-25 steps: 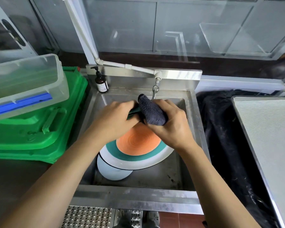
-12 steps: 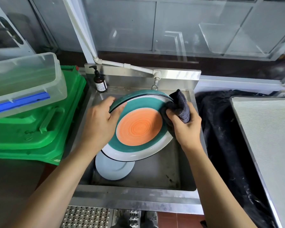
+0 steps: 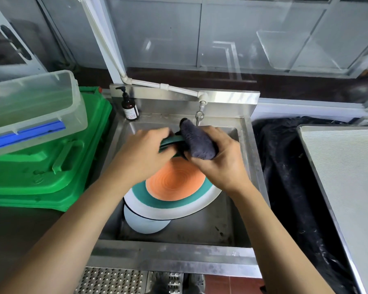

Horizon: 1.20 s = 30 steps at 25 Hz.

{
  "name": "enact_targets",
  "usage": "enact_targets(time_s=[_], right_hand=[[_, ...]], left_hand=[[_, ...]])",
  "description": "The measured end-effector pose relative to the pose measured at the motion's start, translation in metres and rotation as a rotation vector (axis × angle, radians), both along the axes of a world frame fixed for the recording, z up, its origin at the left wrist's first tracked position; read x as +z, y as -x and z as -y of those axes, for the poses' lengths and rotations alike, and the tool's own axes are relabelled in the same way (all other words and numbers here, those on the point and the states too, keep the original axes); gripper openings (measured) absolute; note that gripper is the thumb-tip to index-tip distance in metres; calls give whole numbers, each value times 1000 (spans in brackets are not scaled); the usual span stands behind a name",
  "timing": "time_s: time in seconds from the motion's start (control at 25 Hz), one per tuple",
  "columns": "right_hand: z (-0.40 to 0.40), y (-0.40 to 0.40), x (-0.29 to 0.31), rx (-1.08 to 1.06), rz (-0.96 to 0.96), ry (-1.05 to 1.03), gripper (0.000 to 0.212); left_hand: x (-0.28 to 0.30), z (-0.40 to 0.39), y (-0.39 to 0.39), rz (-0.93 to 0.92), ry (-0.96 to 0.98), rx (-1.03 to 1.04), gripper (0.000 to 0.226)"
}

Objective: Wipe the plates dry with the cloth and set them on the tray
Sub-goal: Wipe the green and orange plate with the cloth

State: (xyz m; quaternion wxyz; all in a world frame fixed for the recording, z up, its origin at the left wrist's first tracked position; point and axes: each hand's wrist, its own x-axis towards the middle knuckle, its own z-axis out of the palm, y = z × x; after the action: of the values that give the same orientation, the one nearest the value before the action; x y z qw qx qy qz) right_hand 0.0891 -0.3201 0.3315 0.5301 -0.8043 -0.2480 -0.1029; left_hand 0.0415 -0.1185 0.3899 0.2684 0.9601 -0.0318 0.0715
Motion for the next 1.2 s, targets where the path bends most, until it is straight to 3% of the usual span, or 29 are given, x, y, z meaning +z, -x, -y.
enact_targets(time_s=[0.08,0.28,0.52,0.6,0.76,0.84,0.96,1.04,1.2], right_hand=[[-3,3,0,10,9,19,37],[1,3,-11,26,-84,-70,39],[16,4,-30,-210,-445,-601,27],[14,5,-27,-263,-482,-654,19],[19,1,-15,-221,-470,-607,20],[21,1,-7,-153,-377,-517,29],[12,4,0,-28,-159,-226,35],[6,6,1,-6,-131,-118,37],[6,11,0,-8,-115,-94,42]], left_hand=[[0,4,0,-53,-69,-22,15],[-16,3,8,133,-51,-46,16],[-29,-21,19,284,234,156,30],[-33,-22,21,284,262,201,36],[-32,-26,19,208,290,209,37],[-20,-22,15,187,264,157,32],[-1,-3,4,104,93,46,26],[5,7,0,55,-36,-3,21],[-6,8,6,152,-58,-20,26]])
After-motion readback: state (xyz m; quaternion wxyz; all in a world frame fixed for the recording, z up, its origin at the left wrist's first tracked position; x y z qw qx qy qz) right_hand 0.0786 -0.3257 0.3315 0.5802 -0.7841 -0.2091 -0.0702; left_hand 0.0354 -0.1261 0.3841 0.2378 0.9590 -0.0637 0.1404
